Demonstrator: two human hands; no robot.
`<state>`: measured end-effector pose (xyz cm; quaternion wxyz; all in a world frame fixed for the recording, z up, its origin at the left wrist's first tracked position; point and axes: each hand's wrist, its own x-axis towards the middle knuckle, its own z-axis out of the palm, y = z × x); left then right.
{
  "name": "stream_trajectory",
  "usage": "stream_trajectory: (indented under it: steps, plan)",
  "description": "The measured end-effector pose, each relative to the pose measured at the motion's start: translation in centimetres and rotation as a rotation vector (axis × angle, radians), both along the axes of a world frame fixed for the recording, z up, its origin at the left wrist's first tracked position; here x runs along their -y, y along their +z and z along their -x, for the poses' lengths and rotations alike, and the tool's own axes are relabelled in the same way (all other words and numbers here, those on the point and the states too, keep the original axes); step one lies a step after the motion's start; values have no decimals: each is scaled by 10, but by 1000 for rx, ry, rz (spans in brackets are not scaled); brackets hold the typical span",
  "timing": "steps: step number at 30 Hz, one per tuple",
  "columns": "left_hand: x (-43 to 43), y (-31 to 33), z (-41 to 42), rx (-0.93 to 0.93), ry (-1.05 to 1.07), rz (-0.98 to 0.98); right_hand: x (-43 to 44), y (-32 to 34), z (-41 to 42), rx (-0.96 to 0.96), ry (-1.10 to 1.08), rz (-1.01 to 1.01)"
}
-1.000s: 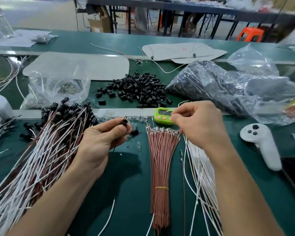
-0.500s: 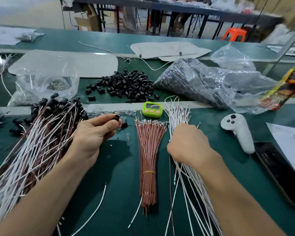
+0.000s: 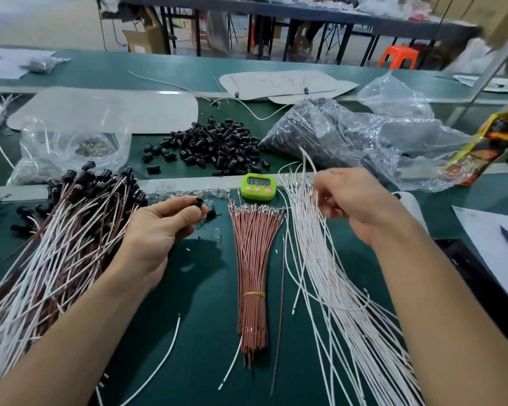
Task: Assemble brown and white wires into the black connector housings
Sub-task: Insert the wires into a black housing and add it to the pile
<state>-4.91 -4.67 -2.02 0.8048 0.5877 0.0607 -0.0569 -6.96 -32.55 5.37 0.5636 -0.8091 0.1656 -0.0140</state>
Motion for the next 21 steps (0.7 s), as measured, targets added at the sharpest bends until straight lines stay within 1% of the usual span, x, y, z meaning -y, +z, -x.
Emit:
stream_trajectory:
  steps: [3, 5, 7, 9, 11, 13, 15, 18, 19, 21]
  plan:
    - [1, 1, 0, 13, -3, -3, -1, 11, -13, 101, -59, -111]
    - [1, 1, 0, 18, -6, 2, -3, 17, -22, 170, -85, -231]
    - [0, 0, 0, 16, -1, 3, -7, 21, -31, 203, -111, -435]
    - [0, -1, 0, 13, 4, -2, -13, 23, -40, 191, -146, -659]
    - [2, -2, 0, 13, 4, 2, -21, 23, -48, 165, -173, -807]
    - [2, -2, 0, 14, 6, 15, -28, 25, -55, 185, -184, -918]
    - [1, -1, 0, 17, 9, 33, -33, 29, -63, 279, -137, -1029]
    - [0, -1, -1, 26, -1, 47, -39, 39, -72, 427, 26, -1139]
    - [0, -1, -2, 26, -2, 53, -42, 41, -75, 441, 64, -1158]
    - [-1, -1, -3, 18, -6, 76, -49, 42, -81, 422, 72, -1156]
